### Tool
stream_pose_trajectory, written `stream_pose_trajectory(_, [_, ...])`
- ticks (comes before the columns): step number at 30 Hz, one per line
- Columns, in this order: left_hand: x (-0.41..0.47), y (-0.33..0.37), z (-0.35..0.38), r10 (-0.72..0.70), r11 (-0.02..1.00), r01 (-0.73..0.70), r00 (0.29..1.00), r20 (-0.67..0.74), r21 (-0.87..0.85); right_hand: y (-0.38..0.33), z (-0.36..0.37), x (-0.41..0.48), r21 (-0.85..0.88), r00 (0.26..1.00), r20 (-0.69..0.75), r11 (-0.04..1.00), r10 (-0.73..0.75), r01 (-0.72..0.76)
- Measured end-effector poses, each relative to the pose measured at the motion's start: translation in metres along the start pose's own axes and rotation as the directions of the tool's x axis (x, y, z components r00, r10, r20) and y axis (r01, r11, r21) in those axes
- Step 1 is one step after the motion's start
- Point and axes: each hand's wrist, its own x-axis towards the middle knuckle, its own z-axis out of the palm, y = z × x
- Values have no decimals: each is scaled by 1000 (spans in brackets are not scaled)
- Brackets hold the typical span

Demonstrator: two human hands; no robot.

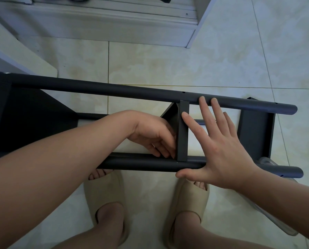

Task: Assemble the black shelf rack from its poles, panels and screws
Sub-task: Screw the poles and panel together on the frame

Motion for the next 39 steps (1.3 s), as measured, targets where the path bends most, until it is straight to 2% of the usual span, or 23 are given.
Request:
stream_pose_trajectory(7, [2,-1,2,-6,999,6,1000,-11,45,1,1,0,-2,1000,-9,1000,-5,5])
stream_pose_trajectory(39, [0,0,2,9,1000,-9,1000,9,29,2,1,0,-6,1000,-8,1000,-10,10])
